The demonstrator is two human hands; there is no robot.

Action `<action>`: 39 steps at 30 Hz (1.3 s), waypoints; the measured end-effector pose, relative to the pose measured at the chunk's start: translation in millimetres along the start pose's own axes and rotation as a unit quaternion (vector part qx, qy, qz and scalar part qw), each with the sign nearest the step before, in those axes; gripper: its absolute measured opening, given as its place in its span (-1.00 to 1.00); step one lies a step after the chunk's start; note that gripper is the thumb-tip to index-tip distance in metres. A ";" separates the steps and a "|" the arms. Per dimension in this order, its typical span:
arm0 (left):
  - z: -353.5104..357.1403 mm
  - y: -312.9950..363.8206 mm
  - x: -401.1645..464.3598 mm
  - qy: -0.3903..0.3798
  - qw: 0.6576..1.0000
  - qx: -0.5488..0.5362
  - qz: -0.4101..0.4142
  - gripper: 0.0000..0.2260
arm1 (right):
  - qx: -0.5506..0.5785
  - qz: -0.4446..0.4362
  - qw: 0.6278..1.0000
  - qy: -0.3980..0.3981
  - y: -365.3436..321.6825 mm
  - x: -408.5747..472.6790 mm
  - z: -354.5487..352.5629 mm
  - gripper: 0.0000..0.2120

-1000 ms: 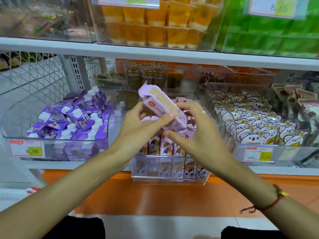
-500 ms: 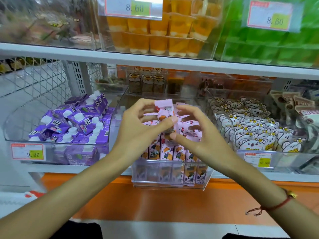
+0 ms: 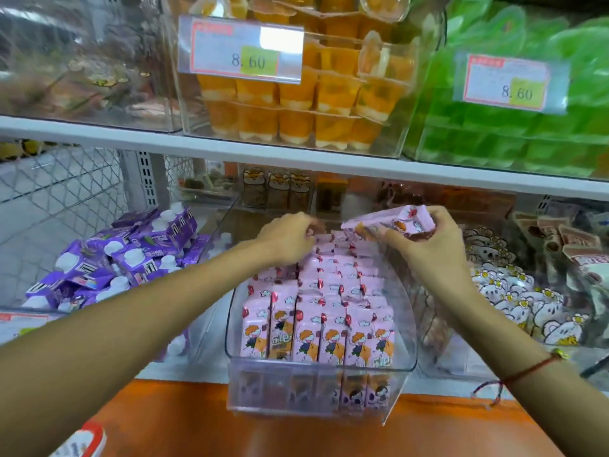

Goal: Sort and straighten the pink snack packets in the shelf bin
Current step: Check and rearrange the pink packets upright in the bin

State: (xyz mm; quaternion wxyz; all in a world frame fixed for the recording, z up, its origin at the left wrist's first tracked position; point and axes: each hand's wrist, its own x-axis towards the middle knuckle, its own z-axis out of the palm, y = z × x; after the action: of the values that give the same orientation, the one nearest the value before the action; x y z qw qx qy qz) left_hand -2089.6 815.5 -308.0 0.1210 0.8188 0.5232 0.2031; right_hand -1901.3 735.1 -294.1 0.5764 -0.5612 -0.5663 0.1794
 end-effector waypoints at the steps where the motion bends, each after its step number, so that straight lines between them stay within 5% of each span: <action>1: 5.7 -1.9 12.9 -0.021 0.999 0.034 -0.003 -0.70 | -0.016 0.002 1.000 -0.015 3.7 6.3 3.4 -0.60; 5: 24.3 -9.6 46.8 -0.110 0.992 0.064 -0.003 -0.73 | -0.062 0.018 0.997 -0.053 10.3 32.5 18.4 -0.59; 8: 27.1 -17.0 52.8 -0.166 0.984 0.068 0.001 -0.59 | -0.055 0.004 0.996 -0.077 12.9 48.1 32.2 -0.89; 14: 22.1 -28.8 41.0 -0.181 0.977 0.092 0.065 -0.54 | -0.060 0.022 0.992 -0.111 20.7 76.2 65.7 -0.68; 21: 14.4 -24.7 35.5 -0.175 0.975 0.118 0.074 -0.59 | -0.361 -0.105 0.917 -0.134 23.7 97.3 87.7 -0.61; 25: 7.1 -28.9 34.6 -0.137 0.980 0.131 0.057 -0.69 | -0.407 -0.129 0.889 -0.167 23.4 102.0 97.0 -0.65; 29: 0.4 -32.7 37.2 -0.096 0.988 0.117 0.013 -0.66 | -0.353 -0.119 0.909 -0.189 19.3 104.2 92.2 -0.64; 34: 0.7 -26.2 50.5 0.084 0.992 -0.093 0.000 -0.61 | -0.358 -0.139 0.899 -0.209 26.0 98.4 75.4 -0.65; 39: 7.4 -18.8 65.1 0.052 0.989 -0.135 0.019 -0.73 | -0.265 -0.094 0.947 -0.154 41.3 94.7 73.5 -0.59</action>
State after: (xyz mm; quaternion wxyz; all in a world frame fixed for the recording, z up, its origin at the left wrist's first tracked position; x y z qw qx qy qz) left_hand -2077.3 882.5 -309.0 0.1994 0.7931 0.4806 0.3165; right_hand -1918.5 860.1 -306.4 0.3273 -0.6031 -0.7255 0.0519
